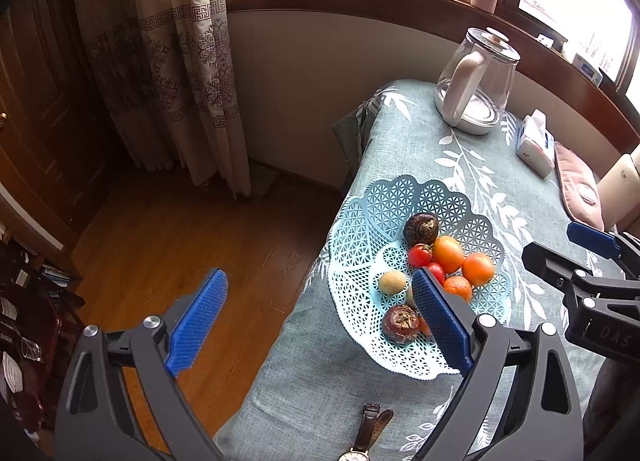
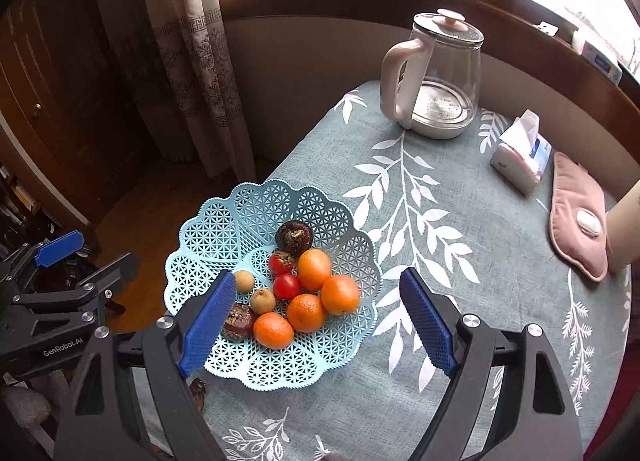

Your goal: Organize fruits

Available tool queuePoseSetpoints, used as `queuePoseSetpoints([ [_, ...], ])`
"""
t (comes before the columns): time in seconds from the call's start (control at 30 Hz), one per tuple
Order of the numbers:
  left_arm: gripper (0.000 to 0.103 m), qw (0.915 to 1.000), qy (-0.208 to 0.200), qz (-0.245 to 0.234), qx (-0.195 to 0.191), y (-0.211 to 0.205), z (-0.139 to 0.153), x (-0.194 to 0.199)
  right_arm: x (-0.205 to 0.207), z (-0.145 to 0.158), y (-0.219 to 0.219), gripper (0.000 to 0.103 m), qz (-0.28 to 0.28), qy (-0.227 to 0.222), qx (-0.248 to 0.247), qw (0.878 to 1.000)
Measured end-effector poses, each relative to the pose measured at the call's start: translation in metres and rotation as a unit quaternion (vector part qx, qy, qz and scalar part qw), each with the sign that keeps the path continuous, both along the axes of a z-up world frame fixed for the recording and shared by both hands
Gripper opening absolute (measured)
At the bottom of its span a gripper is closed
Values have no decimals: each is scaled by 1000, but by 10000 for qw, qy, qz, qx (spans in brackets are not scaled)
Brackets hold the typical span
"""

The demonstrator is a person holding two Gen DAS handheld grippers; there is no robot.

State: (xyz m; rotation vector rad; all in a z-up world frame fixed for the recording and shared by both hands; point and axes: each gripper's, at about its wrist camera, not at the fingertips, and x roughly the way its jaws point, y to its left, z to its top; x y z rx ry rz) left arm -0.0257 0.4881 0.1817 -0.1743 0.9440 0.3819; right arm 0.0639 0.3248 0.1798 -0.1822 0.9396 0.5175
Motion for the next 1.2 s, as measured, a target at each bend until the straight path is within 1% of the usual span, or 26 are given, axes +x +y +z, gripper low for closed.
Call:
queuePoseSetpoints([
  [0.03, 98, 10000, -16, -2, 14, -4, 1, -2, -3, 4, -3, 91, -16, -88, 34, 10000],
  [0.17, 99, 10000, -75, -5, 65, -17, 7, -10, -12, 23, -19, 98, -120, -622, 170, 9978],
  [0.27, 99, 9998, -121, 49, 140, -24, 12, -17, -19, 32, -22, 98, -139, -944, -76, 9954],
  [0.33, 99, 9997, -138, 97, 187, -27, 15, -23, -22, 34, -22, 98, -113, -1020, -293, 9943],
  [0.43, 99, 9993, -163, 178, 273, -34, 20, -31, -30, 37, -26, 98, 50, -978, -196, 9950],
  [0.5, 99, 9987, -168, 227, 433, -39, 22, -38, -36, 39, -30, 98, 139, -971, -137, 9951],
  [0.63, 99, 9965, -121, 262, 781, -54, 23, -50, -48, 43, -35, 98, 200, -1178, -211, 9926],
  [0.7, 99, 9953, -111, 302, 912, -61, 24, -55, -55, 46, -41, 98, 130, -1359, -288, 9902],
  [0.8, 99, 9941, -148, 418, 987, -68, 24, -64, -62, 52, -49, 98, 9, -1646, -421, 9855],
  [0.83, 100, 9941, -156, 460, 974, -69, 25, -66, -63, 54, -51, 98, 23, -1662, -438, 9851],
  [1.0, 100, 9928, -171, 634, 999, -80, 26, -73, -62, 53, -63, 98, 182, -1466, -410, 9882],
  [1.2, 100, 9918, -103, 737, 1036, -95, 22, -82, -71, 47, -67, 98, 559, -1388, -437, 9878],
])
